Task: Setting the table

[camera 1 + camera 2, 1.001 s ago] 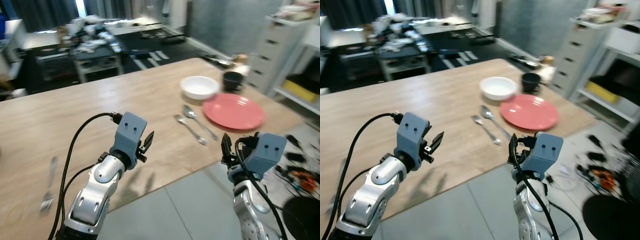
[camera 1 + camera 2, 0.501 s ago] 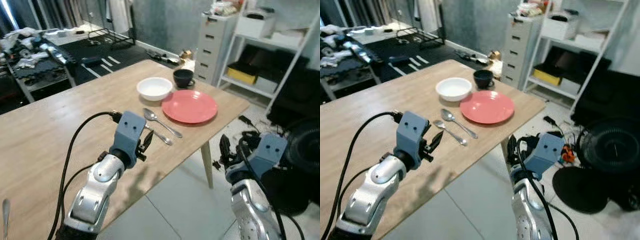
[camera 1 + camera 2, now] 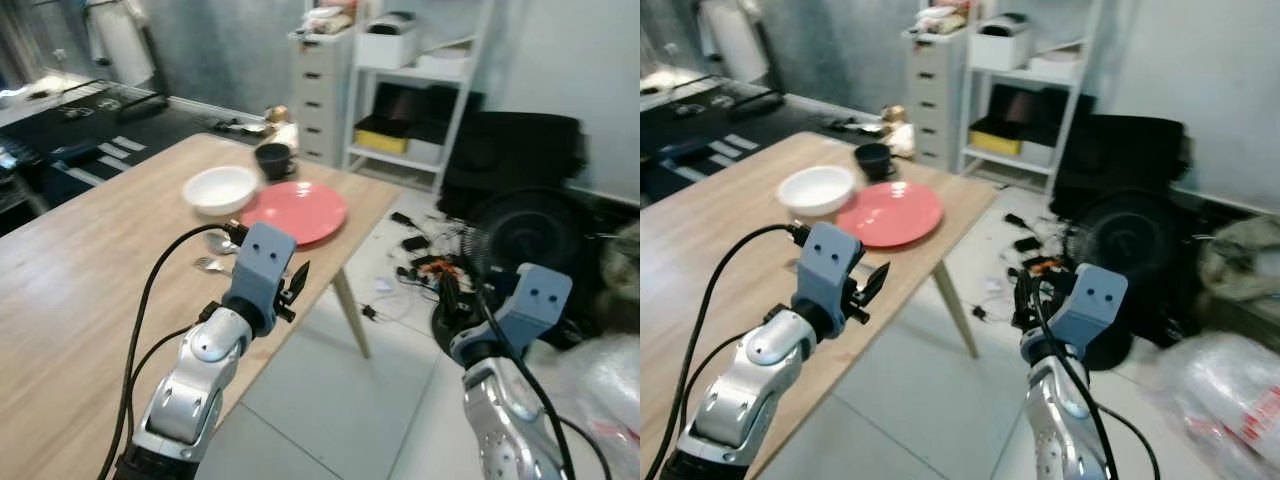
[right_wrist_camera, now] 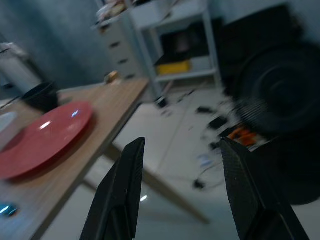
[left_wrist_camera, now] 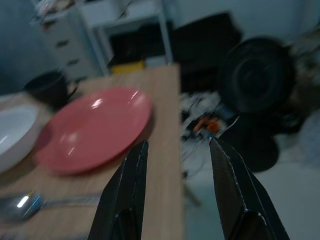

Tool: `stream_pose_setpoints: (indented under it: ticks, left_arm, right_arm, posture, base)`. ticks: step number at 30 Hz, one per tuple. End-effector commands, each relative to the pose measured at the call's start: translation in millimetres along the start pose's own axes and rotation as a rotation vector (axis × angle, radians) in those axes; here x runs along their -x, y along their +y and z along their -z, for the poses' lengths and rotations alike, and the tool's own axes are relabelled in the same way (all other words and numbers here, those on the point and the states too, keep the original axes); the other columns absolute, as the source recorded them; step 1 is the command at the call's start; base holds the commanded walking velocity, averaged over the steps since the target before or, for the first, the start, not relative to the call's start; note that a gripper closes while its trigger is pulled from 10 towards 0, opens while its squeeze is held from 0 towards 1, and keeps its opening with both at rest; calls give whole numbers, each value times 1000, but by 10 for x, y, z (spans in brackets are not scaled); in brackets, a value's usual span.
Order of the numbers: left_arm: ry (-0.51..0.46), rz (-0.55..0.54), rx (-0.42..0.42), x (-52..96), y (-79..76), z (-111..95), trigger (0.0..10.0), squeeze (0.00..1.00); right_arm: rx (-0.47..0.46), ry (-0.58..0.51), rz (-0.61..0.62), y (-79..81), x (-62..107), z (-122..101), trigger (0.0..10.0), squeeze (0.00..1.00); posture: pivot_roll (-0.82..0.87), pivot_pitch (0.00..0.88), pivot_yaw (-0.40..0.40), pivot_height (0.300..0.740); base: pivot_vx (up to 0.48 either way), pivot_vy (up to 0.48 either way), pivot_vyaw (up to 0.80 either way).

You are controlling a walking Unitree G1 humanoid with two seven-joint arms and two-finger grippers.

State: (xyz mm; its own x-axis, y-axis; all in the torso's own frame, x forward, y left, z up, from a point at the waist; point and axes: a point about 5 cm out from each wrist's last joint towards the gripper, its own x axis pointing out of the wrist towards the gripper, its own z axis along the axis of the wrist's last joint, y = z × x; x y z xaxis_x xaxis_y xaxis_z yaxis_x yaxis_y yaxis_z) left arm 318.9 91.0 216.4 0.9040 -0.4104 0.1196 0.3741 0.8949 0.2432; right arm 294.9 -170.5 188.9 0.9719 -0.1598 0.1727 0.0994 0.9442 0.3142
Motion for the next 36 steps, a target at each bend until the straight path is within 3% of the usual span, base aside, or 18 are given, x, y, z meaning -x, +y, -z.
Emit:
stream_pose_setpoints:
  ticks: [1,36]
  left_arm:
    - [11,-3,-9,17,23,39,10000,0]
    - [9,3,-9,18,6,59,10000,0]
  right_arm:
    - [-13,24,-9,27,16,50,10000,0]
    - [-3,30,-11,17,22,65,10000,0]
  posture:
    - [-24,68,139,740]
    - [-27,67,142,740]
  base:
    - [0,0,-800]
    - [0,0,-800]
